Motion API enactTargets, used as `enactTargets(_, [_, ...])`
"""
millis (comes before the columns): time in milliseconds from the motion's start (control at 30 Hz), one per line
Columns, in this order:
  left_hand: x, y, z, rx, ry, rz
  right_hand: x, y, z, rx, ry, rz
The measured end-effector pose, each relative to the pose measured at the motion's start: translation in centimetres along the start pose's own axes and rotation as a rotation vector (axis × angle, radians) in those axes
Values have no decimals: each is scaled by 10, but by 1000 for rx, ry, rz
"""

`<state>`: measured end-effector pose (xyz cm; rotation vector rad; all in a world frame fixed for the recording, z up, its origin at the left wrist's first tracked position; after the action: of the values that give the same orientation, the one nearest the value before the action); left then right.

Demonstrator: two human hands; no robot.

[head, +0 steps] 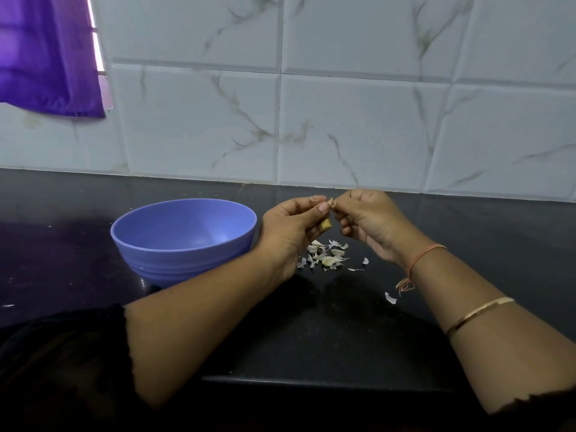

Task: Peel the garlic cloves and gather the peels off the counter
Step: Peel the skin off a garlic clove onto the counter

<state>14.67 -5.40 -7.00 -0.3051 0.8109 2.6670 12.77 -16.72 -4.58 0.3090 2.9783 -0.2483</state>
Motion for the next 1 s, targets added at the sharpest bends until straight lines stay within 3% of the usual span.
enactTargets(167, [-2, -5, 0, -35, 19, 32, 0, -4, 5, 54, 42, 15])
enactTargets(367, [-5, -10, -1, -83, 47, 77, 4, 2, -3, -237, 64, -149])
enactTargets(467, [-6, -10, 0, -72, 63, 81, 7, 6, -6, -233, 27, -203])
enactTargets(833, [-3, -6, -1, -70, 32, 49, 8, -2, -17, -80, -177, -50])
enactTargets(1000, [-2, -9, 0, -123, 22, 70, 10, 0, -19, -13, -201, -55])
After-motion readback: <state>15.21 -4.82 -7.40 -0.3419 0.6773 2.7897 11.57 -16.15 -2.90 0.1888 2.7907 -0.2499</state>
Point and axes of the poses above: each hand's wrist, its own x-axis away from the middle knuckle, its own y-axis out of the palm, z = x × y, the point moved 7 cm from there along -x, towards the middle knuckle, and after that the axes turned 5 degrees about y, right-handed, at the moved point
